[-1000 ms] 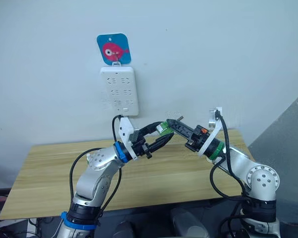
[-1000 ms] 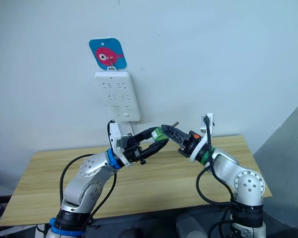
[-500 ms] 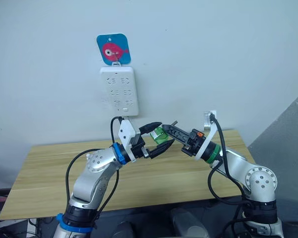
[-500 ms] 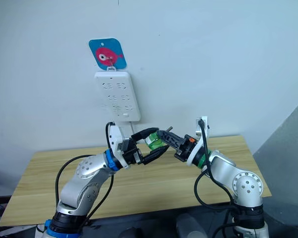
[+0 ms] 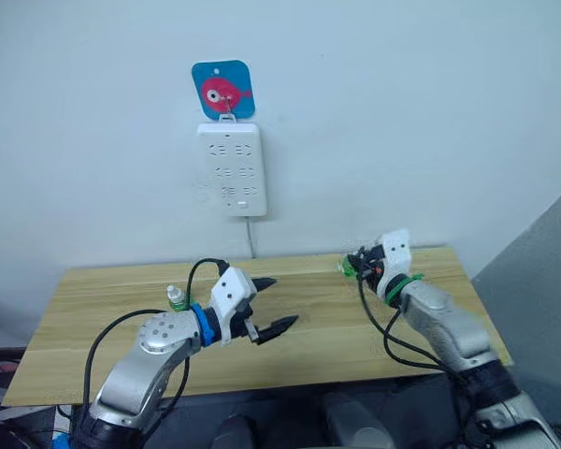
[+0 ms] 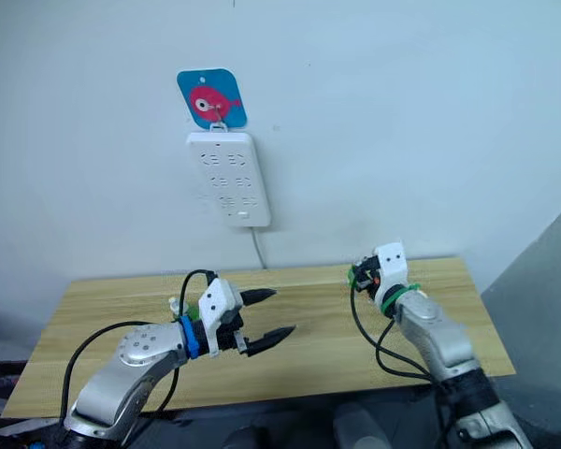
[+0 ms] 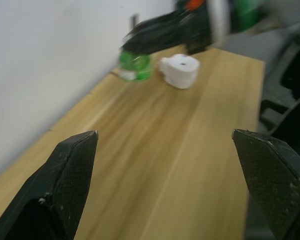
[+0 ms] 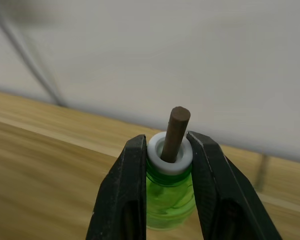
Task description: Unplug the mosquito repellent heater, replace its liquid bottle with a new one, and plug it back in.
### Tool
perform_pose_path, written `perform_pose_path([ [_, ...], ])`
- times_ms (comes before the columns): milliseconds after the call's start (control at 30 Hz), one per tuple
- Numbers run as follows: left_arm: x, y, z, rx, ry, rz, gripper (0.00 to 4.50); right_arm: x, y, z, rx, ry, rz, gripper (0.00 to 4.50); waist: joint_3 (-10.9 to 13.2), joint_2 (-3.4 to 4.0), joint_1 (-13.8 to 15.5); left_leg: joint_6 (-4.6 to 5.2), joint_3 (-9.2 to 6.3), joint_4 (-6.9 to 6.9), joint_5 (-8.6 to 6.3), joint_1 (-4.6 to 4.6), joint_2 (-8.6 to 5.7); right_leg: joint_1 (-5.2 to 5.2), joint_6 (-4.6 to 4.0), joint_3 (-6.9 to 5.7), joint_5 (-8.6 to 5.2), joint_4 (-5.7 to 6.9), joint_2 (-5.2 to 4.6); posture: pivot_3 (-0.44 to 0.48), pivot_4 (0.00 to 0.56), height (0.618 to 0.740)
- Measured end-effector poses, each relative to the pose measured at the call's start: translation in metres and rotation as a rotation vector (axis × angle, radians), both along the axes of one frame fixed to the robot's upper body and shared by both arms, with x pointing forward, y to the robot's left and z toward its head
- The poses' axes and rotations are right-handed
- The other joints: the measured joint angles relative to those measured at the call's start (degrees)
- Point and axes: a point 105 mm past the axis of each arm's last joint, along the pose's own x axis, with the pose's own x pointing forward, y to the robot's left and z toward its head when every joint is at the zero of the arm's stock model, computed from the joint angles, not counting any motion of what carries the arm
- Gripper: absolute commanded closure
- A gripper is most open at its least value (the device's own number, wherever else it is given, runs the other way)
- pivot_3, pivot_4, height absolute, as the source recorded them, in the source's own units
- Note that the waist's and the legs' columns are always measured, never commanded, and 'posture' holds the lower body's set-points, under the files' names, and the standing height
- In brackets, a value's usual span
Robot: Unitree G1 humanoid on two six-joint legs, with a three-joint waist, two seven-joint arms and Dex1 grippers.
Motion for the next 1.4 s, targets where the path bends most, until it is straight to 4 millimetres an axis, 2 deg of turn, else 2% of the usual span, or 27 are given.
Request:
perform_pose_path([
  [67, -0.001, -0.003, 0.008, -0.011, -0.021, -0.007, 0.00, 0.006, -0.004, -0.014, -0.028, 0.001, -0.035, 3.66, 0.09, 0.01, 0.34, 0.00, 0.00, -0.04, 0.00, 0.05, 0.01, 0.03, 0.00, -0.01, 0.00, 0.00, 0.00, -0.099, 0.135, 0.740],
  [233, -0.006, -0.008, 0.021, -0.036, -0.038, -0.018, 0.00, 0.017, -0.018, -0.035, -0.006, 0.038, -0.118, 3.66, 0.59, 0.00, 1.49, 0.00, -0.04, -0.04, 0.00, 0.14, -0.01, 0.15, -0.01, -0.03, 0.01, 0.00, 0.00, -0.069, 0.140, 0.740],
  [333, -0.008, -0.009, 0.022, -0.042, -0.032, -0.023, 0.00, 0.023, -0.023, -0.035, 0.024, 0.036, -0.142, 3.66, 0.84, 0.00, 1.80, 0.00, -0.04, -0.02, 0.00, 0.15, -0.02, 0.18, -0.02, -0.03, 0.01, 0.00, -0.01, -0.069, 0.140, 0.740],
  [567, -0.007, -0.006, 0.022, -0.047, -0.032, 0.005, 0.00, 0.022, -0.027, -0.039, 0.056, 0.034, -0.143, 1.30, 0.95, 0.05, 2.29, 0.00, -0.07, -0.05, 0.00, 0.16, -0.01, 0.16, -0.03, -0.05, 0.01, 0.01, 0.00, -0.084, 0.122, 0.740],
  [667, -0.002, 0.001, 0.025, -0.091, -0.035, 0.075, 0.00, 0.015, -0.029, -0.034, 0.066, -0.012, -0.139, 0.19, 0.96, 0.05, 2.72, 0.00, -0.10, -0.05, 0.00, 0.15, 0.00, 0.17, -0.02, -0.06, 0.01, 0.01, -0.02, -0.089, 0.125, 0.740],
  [767, 0.000, 0.016, 0.021, -0.111, -0.012, 0.157, 0.00, -0.003, -0.031, -0.023, 0.057, -0.081, -0.102, 0.19, 0.97, 0.07, 3.03, -0.01, -0.12, -0.08, -0.01, 0.13, 0.01, 0.14, -0.02, -0.07, 0.00, 0.00, -0.03, -0.095, 0.137, 0.740],
  [833, -0.005, 0.030, 0.011, -0.096, 0.021, 0.213, 0.00, -0.025, -0.036, -0.010, 0.033, -0.120, -0.043, 0.19, 1.09, 0.19, 3.19, -0.02, -0.10, -0.09, -0.02, 0.10, 0.00, 0.11, -0.04, -0.05, -0.03, -0.01, -0.06, -0.098, 0.141, 0.740],
  [900, -0.008, 0.038, 0.004, -0.081, 0.044, 0.252, 0.00, -0.038, -0.036, -0.001, 0.009, -0.129, 0.017, 0.19, 1.26, 0.20, 3.19, -0.03, -0.10, -0.08, -0.02, 0.11, 0.01, 0.10, -0.06, -0.05, -0.04, -0.01, -0.06, -0.101, 0.146, 0.740],
  [1033, -0.014, 0.067, -0.014, -0.049, 0.046, 0.432, 0.00, -0.077, -0.012, 0.031, -0.006, -0.145, 0.306, 0.19, 1.49, 0.12, 3.09, -0.03, -0.02, -0.07, -0.02, 0.21, 0.07, 0.13, -0.15, 0.03, -0.09, -0.02, -0.06, -0.103, 0.157, 0.740],
  [1100, -0.011, 0.089, -0.026, -0.049, 0.051, 0.586, 0.00, -0.093, 0.005, 0.042, -0.024, -0.140, 0.470, 0.19, 1.57, 0.09, 3.12, -0.03, 0.02, -0.04, -0.01, 0.24, 0.07, 0.14, -0.32, 0.06, -0.18, 0.00, -0.06, -0.104, 0.162, 0.740],
  [1167, -0.013, 0.121, -0.044, -0.020, 0.085, 0.750, 0.00, -0.110, 0.021, 0.051, -0.066, -0.132, 0.634, 0.19, 1.73, -0.18, 3.16, -0.03, 0.02, -0.01, -0.01, 0.27, 0.10, 0.15, -0.41, 0.03, -0.23, 0.00, -0.06, -0.102, 0.166, 0.740],
  [1233, -0.019, 0.146, -0.058, 0.008, 0.114, 0.856, 0.00, -0.118, 0.027, 0.053, -0.106, -0.098, 0.738, 0.19, 2.02, -0.60, 3.39, -0.04, 0.04, 0.01, -0.01, 0.25, 0.08, 0.11, -0.43, 0.03, -0.23, -0.01, -0.09, -0.098, 0.165, 0.740],
  [1300, -0.024, 0.161, -0.067, 0.015, 0.134, 0.922, 0.00, -0.119, 0.034, 0.058, -0.126, -0.071, 0.801, 0.19, 2.23, -0.88, 3.72, -0.05, 0.12, 0.01, -0.01, 0.19, 0.06, 0.08, -0.36, 0.05, -0.19, -0.03, -0.14, -0.087, 0.168, 0.740],
  [1400, -0.029, 0.166, -0.071, 0.010, 0.141, 0.940, 0.00, -0.113, 0.043, 0.070, -0.155, -0.079, 0.847, 0.19, 2.37, -1.04, 4.44, -0.07, 0.11, -0.03, -0.03, 0.14, 0.05, 0.05, -0.31, 0.02, -0.17, -0.11, -0.18, -0.072, 0.171, 0.740],
])
